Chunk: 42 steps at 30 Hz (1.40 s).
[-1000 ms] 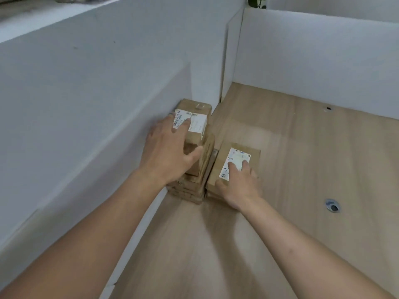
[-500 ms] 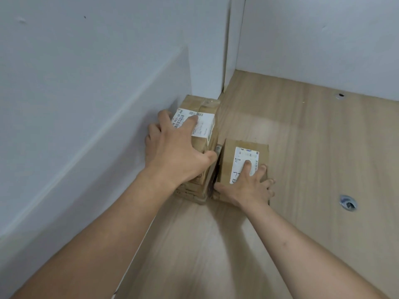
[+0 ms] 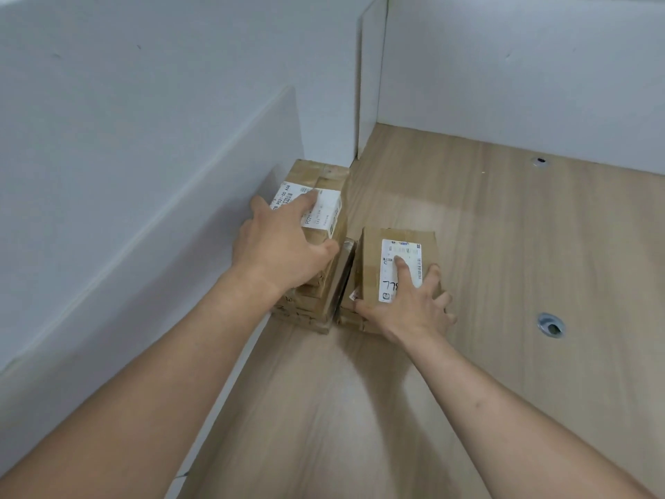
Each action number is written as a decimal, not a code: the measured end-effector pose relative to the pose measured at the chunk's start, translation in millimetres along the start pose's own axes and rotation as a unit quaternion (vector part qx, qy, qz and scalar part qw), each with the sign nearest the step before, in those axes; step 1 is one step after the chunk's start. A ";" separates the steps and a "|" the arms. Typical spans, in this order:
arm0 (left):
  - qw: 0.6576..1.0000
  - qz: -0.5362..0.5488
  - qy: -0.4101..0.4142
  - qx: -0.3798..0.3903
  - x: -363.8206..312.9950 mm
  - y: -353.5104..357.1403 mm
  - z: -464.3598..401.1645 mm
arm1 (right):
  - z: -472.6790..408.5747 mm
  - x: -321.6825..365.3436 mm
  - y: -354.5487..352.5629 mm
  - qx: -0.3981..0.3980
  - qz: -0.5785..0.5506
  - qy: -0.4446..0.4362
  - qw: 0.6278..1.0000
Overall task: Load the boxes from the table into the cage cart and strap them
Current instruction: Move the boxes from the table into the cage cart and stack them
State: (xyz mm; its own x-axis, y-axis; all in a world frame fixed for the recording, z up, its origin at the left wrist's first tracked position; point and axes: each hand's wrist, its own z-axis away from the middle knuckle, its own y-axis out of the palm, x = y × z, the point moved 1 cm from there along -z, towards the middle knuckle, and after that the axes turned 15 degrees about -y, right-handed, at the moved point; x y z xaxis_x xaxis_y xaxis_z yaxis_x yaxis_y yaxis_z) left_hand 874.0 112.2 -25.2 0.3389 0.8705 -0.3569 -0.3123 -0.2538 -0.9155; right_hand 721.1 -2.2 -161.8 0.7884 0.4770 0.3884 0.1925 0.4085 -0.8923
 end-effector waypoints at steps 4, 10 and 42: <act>1.000 0.002 0.001 0.001 -0.2 -12.5 28.3 | 29.6 3.0 -35.4 -0.010 0.005 -0.015 1.000; 1.000 -0.005 -0.015 -0.021 2.7 -34.5 93.0 | 85.7 -0.4 -85.4 -0.026 0.011 -0.054 0.998; 0.961 0.043 -0.210 -0.174 97.3 -58.5 459.1 | 382.8 -43.5 -166.8 -0.016 0.053 -0.335 0.941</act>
State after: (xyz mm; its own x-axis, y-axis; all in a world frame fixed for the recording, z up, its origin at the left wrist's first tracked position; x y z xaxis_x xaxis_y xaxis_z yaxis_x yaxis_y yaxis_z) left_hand 517.8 405.4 78.9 -0.0852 0.9148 -0.3948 0.0178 -0.3948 -0.9186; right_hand 431.0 206.8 58.3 0.2608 0.9013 0.3460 0.1596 0.3132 -0.9362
